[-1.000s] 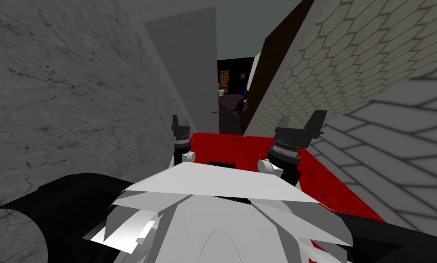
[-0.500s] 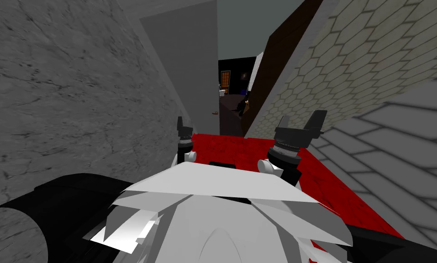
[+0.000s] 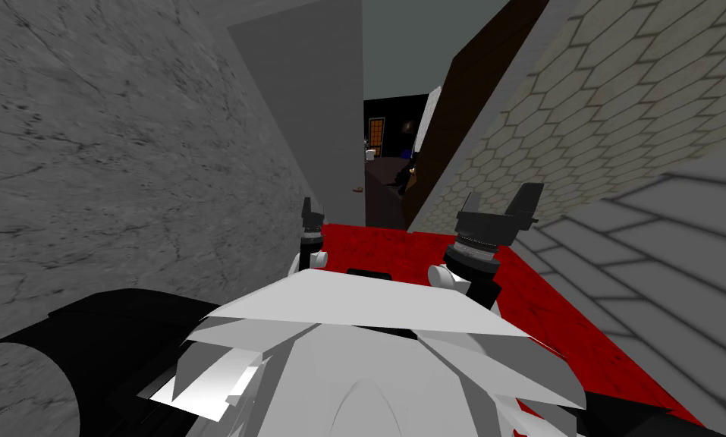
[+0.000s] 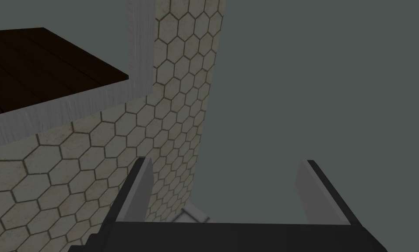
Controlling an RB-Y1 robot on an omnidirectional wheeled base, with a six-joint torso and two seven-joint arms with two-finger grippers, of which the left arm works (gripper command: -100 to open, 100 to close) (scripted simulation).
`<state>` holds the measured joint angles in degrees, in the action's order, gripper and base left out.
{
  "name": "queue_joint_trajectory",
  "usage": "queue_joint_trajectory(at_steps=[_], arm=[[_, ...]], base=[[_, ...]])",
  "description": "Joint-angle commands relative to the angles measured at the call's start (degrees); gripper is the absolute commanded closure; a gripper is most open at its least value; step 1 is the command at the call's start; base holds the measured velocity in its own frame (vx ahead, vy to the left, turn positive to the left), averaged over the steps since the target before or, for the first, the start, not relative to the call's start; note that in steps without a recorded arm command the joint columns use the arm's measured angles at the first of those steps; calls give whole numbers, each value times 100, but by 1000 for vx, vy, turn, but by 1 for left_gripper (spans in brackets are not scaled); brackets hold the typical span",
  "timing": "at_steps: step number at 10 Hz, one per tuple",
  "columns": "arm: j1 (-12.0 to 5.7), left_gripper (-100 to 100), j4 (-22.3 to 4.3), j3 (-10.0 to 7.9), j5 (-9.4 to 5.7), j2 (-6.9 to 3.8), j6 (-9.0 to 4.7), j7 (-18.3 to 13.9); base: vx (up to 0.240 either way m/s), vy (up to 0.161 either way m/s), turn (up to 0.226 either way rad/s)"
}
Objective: Push the door open
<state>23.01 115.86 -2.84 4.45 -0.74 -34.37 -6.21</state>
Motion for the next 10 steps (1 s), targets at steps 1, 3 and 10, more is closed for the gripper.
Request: queue_joint_trajectory(at_steps=[1, 3, 10], arm=[[-78, -100, -207, 16, 49, -22, -35, 3], [-181, -100, -463, 9, 93, -66, -73, -12], [-596, -100, -1483, -18, 269, -196, -223, -72]], base=[[115, 12, 28], [96, 0, 26], [99, -2, 33]])
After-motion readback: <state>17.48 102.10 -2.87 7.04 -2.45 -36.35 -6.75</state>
